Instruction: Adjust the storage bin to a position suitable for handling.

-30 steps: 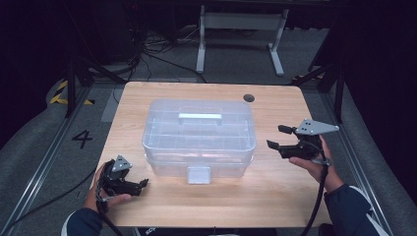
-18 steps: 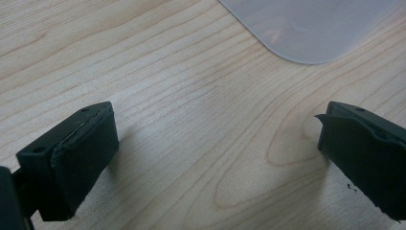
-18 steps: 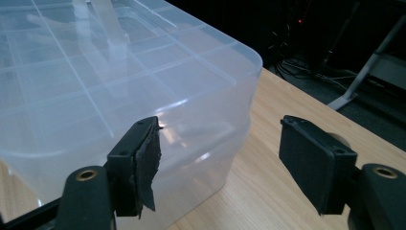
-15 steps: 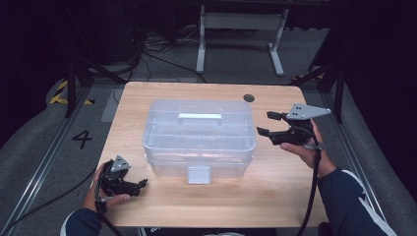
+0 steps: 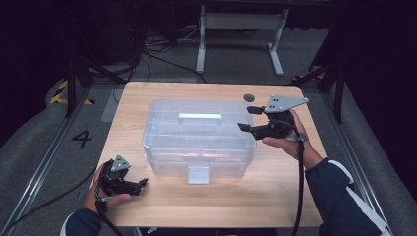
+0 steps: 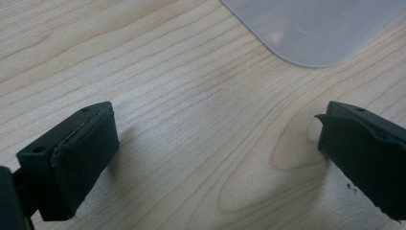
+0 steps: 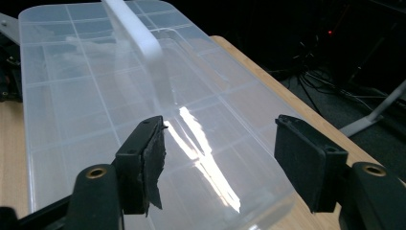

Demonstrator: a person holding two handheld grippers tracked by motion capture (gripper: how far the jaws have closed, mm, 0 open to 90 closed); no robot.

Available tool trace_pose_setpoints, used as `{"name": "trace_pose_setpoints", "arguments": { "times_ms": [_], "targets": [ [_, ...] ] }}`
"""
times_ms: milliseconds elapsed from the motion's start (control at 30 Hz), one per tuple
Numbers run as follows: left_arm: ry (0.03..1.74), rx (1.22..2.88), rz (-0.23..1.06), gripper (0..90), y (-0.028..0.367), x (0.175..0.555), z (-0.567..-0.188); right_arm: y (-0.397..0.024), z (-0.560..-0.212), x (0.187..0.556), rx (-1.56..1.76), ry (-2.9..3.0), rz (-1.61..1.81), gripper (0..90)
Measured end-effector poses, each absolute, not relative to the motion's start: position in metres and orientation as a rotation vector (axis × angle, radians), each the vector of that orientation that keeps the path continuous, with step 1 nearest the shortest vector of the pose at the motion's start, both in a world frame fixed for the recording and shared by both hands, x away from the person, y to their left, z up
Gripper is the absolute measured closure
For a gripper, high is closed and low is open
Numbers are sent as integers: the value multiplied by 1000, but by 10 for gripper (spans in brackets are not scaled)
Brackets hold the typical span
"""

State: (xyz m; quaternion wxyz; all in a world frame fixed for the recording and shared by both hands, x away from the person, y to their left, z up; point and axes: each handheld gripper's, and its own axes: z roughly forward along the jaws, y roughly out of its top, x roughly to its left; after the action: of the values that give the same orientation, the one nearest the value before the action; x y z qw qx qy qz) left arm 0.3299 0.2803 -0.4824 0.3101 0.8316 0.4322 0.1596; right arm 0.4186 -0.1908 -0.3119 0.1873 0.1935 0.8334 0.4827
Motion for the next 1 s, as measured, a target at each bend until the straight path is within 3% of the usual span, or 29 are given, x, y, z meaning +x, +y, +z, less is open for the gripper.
{"name": "trace_pose_setpoints", "arguments": {
  "times_ms": [400, 1000],
  "targets": [
    [1140, 2193, 416, 6, 279, 331, -483, -160, -312, 420, 485, 2390, 1339, 420],
    [1150, 2189, 427, 6, 279, 330, -483, -126, -311, 426, 408, 2450, 1226, 693]
  ]
}}
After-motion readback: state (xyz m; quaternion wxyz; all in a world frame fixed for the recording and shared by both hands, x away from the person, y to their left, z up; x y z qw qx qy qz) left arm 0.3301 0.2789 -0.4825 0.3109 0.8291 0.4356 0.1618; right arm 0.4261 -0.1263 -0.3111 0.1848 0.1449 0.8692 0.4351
